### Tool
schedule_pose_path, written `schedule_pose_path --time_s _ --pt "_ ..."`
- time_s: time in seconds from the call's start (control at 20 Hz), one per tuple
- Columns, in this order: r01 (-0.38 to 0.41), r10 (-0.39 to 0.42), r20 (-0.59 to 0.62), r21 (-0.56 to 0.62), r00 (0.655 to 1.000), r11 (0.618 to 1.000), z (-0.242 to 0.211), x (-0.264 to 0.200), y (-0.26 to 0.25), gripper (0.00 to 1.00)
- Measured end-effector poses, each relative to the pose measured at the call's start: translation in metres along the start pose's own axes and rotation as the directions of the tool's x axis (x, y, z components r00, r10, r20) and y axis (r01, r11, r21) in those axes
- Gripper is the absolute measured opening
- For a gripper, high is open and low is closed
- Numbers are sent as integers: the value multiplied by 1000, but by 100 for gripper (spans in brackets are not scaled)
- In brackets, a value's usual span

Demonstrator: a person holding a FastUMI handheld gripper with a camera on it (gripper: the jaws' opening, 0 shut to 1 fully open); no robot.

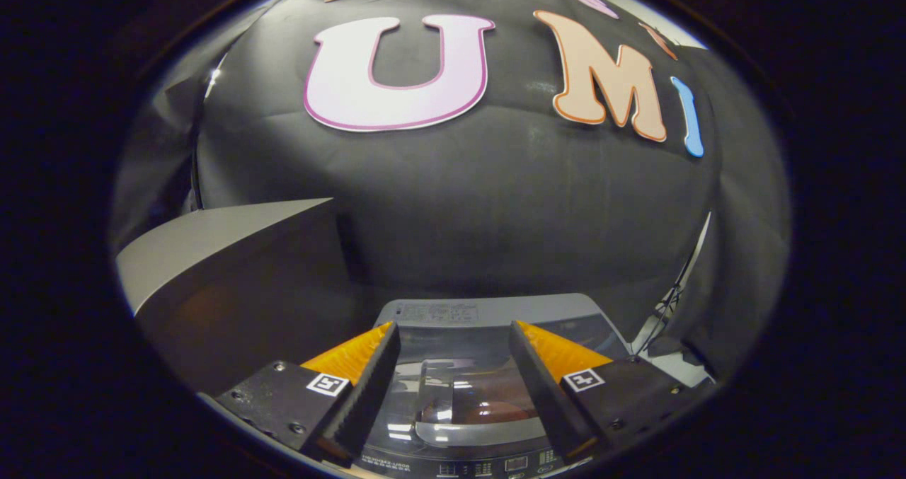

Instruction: Put the clothes into the washing machine and then close the washing machine lid.

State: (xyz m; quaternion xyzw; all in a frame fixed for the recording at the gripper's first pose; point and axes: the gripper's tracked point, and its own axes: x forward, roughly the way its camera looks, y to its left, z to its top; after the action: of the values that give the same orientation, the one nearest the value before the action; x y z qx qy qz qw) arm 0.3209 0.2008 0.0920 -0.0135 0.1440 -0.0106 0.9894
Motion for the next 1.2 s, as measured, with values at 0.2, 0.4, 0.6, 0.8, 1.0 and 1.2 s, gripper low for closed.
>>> schedule_pose_path --time_s 0.2,0.4,0.6,0.8,1.0,1.2 --pt "-15 15 20 24 1000 1000 4 -4 -3 95" --pt "-16 14 61 21 998 1000 9 -17 -16 94" --pt "9 -11 110 20 994 1000 10 -31 -39 94" --pt "15 -21 181 38 983 999 17 -51 -63 94" --pt "45 -51 215 29 975 999 17 -69 -91 95" --pt "32 -49 234 78 971 996 5 -89 -114 95"
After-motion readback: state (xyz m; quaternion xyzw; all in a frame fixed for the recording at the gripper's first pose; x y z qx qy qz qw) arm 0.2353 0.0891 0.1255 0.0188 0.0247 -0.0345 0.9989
